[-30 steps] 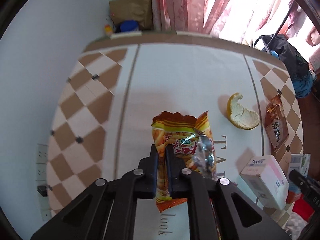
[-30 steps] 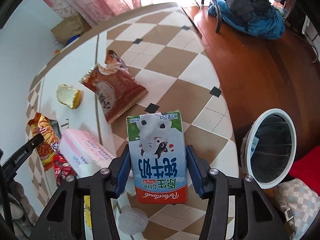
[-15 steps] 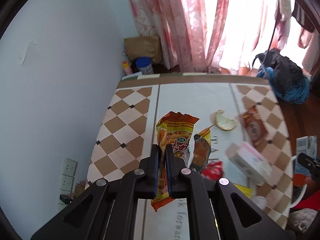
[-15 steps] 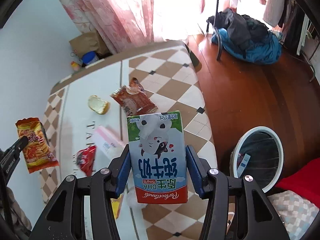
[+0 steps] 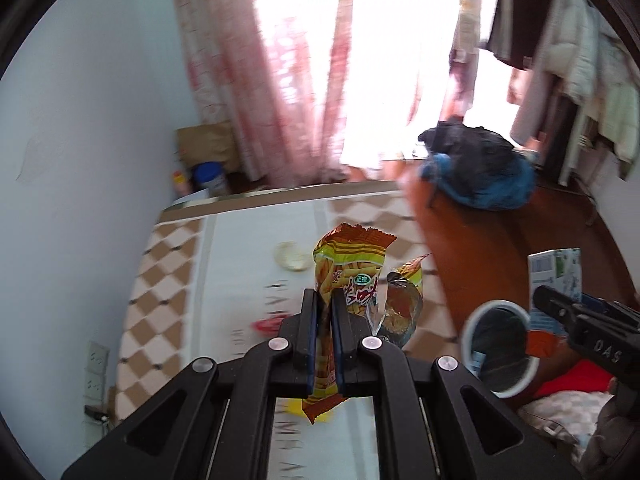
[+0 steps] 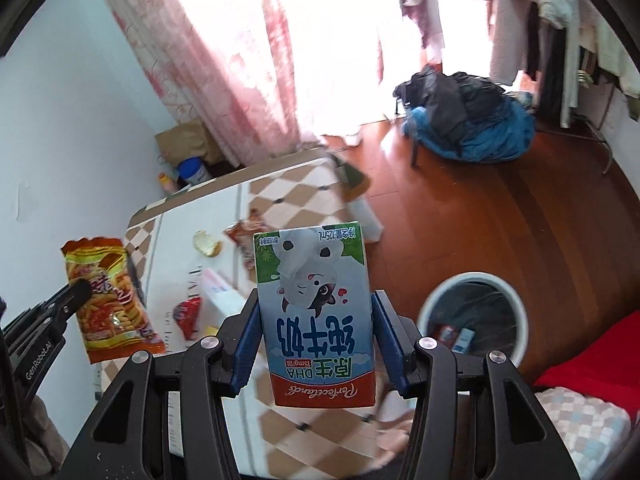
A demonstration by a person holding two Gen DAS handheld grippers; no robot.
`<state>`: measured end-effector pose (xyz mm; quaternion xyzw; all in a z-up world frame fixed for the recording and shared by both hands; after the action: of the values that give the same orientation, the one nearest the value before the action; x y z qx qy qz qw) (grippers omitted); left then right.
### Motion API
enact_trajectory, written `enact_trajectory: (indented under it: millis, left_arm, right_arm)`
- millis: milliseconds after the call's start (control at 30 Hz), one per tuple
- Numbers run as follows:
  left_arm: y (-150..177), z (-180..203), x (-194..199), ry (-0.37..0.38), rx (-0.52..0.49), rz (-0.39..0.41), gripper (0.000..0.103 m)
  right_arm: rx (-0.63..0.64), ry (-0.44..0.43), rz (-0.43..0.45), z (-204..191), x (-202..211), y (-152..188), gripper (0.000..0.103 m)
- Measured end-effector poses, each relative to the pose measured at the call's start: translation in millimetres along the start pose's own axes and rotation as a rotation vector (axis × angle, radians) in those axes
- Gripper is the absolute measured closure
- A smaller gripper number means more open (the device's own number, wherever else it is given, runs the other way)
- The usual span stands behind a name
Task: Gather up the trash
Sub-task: 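Carry the chip bag and milk carton to the bin and release both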
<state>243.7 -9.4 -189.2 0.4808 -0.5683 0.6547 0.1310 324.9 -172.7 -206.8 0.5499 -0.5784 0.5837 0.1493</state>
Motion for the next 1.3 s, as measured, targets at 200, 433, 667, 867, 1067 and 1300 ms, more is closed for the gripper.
enact_trajectory:
  millis: [200, 433, 667, 867, 1067, 1300]
  left_arm:
    - [-1, 94, 2, 0.105, -0.091, -0.009, 0.099]
    - [25, 208, -37, 0.218, -0.189, -0.121, 0.099]
    - [67, 283, -112, 0.274, -0.258, -0.329, 0.098]
    - [93, 318, -172, 0.237, -0.31, -0.431, 0.098]
    - [109, 337, -208, 0.234, -0.323, -0.493, 0.098]
    - [114, 345, -217, 0.244, -0.314, -0.53, 0.074]
  right_arm:
    - [-0.053, 0.093, 0.024, 83, 38, 14, 0.048]
    - [-0.144, 0.179, -0.015, 188, 39, 42, 0.048]
    - [-0.271, 0.175, -0.124, 277, -16, 79, 0.048]
    - [-0.363, 0.165, -0.229, 334, -80, 111, 0.048]
    - [-0.469, 0.122, -0.294, 368, -127, 132, 0.048]
    - [-0.557, 0.037, -0.329, 386, -164, 139, 0.046]
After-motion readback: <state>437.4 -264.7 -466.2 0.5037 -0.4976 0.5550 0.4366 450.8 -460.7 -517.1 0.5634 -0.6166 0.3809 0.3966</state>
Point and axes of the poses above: each gripper's, at about its wrist camera, not at the fingertips, and x roughly against the way its jaws point, z to its right, y to its underside, the point moved 8 cm from there along -x, roughly the way its jaws point, and after that the axes turned 6 degrees about -y, right-handed, at the moved point
